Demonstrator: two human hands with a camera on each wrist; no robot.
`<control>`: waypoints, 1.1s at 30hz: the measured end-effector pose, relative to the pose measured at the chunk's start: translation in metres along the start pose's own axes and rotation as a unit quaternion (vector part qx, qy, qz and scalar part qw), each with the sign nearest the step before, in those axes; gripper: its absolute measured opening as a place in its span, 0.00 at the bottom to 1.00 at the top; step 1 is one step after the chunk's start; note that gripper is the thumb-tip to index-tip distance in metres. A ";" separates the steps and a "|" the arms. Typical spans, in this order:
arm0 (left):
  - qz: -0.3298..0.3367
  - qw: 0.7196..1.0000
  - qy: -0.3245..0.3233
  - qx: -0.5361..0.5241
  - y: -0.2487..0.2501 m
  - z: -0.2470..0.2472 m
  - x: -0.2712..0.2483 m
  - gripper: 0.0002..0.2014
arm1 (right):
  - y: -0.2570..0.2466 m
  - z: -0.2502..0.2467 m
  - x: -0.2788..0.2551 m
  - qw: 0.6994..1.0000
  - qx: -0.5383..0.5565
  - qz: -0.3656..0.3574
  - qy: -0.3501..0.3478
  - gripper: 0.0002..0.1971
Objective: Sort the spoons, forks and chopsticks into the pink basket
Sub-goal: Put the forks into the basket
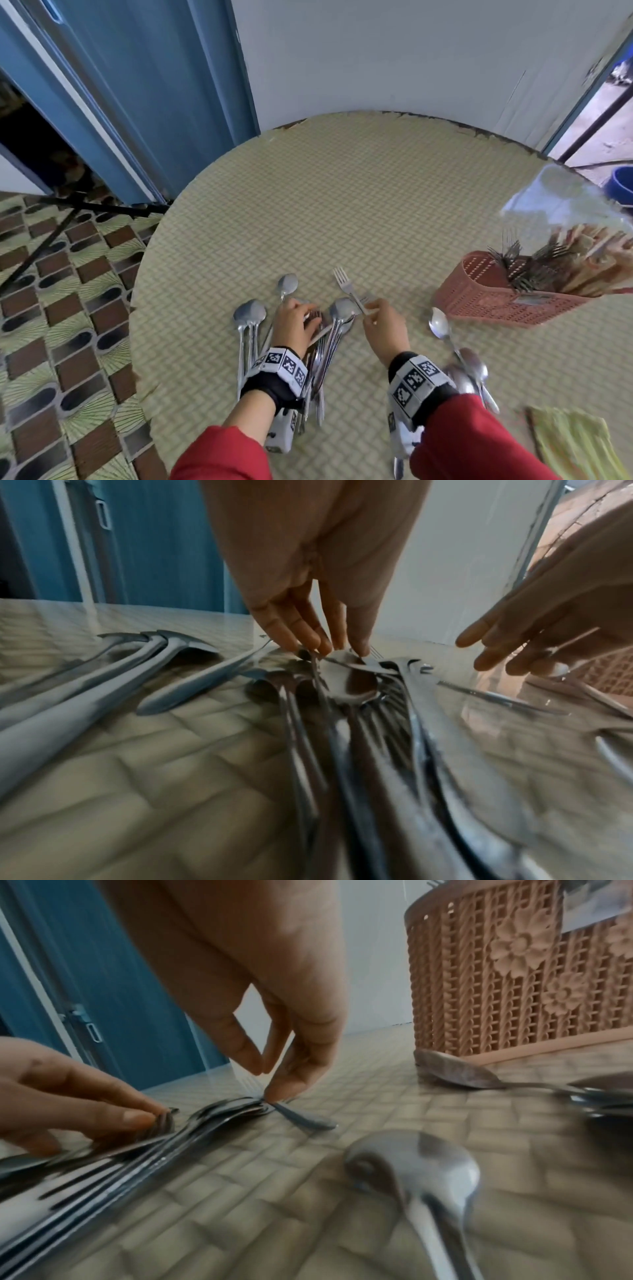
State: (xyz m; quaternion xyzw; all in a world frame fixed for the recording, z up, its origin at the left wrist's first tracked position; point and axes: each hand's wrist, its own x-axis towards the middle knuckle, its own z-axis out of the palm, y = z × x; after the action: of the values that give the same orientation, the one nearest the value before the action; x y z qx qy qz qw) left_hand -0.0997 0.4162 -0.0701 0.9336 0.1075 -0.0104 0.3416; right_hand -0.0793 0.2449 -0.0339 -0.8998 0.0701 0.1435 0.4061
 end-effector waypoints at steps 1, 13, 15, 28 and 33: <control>0.000 1.000 -0.005 0.003 -0.002 0.000 0.003 0.12 | 0.000 0.002 0.006 1.000 0.000 0.013 0.011 0.14; -0.045 0.990 0.008 -0.136 -0.003 -0.014 0.014 0.04 | 0.000 0.008 0.047 0.997 -0.023 0.077 0.010 0.11; -0.050 0.985 0.016 -0.163 -0.001 -0.019 0.016 0.04 | 0.001 0.007 0.046 0.997 -0.012 0.081 -0.001 0.13; 0.061 0.952 0.131 -0.268 0.056 -0.066 0.027 0.06 | -0.018 -0.041 0.021 0.980 0.173 -0.018 0.099 0.06; 0.128 0.939 0.168 -0.273 0.097 -0.082 0.020 0.04 | -0.043 -0.084 -0.004 0.963 0.171 -0.128 0.162 0.05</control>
State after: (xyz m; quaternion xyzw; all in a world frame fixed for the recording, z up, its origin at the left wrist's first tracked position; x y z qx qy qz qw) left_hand -0.0647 0.4007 0.0528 0.7987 0.0412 0.2203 0.5584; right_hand -0.0560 0.2105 0.0511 -0.8298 0.0422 -0.0715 0.5519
